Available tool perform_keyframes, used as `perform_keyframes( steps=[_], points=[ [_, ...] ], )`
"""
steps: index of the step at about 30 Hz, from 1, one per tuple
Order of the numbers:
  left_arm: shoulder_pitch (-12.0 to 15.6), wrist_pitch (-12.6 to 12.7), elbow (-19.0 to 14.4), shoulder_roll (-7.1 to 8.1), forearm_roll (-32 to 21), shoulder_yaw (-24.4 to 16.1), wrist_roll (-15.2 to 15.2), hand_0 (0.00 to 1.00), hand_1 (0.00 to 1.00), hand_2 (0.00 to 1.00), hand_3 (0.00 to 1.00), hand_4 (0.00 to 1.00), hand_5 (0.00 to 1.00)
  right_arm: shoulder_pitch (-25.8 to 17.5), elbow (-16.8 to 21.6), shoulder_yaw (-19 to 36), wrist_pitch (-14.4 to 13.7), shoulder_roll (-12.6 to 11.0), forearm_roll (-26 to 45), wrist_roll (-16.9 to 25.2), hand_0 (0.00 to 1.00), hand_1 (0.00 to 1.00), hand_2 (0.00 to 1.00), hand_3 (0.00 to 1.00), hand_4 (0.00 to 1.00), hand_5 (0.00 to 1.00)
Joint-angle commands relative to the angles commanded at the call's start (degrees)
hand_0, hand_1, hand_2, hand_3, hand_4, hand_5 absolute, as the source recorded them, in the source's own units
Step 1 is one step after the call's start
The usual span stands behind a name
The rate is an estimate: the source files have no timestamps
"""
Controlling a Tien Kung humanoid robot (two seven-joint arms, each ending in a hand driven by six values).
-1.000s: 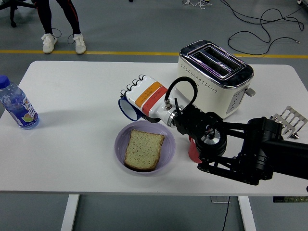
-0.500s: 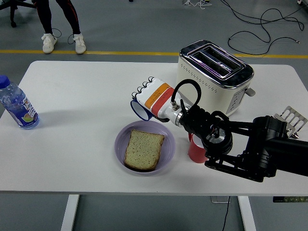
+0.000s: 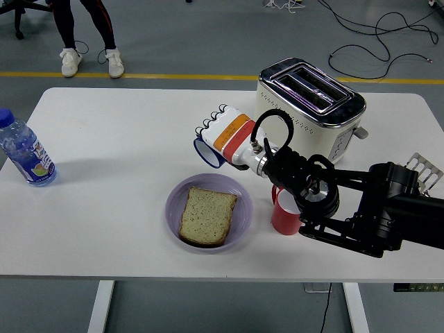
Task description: Pick up the cup,pour liquid into bread,place the cup on the desk
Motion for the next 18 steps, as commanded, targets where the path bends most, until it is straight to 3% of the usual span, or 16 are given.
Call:
perform_keyframes(
  steps=[11, 18],
  points=[
    [-0.01, 0.01, 0.0, -0.02, 0.42, -0.6, 0.04, 0.664, 0.706, 0.728, 0.635, 0.39, 0.93, -1.1, 0.72, 1.89, 0.43, -0.58, 3.3, -0.32, 0.385, 0.424, 0.539, 0.556, 0.56, 0.002],
    [0.04, -0.03, 0.0, -0.1, 0.77, -0.95, 0.05, 0.664, 0.706, 0.728, 0.635, 0.392, 0.931, -5.01, 4.91, 9.0, -0.17, -2.95, 13.55, 0.67, 0.387, 0.425, 0.541, 0.557, 0.558, 0.002]
  ],
)
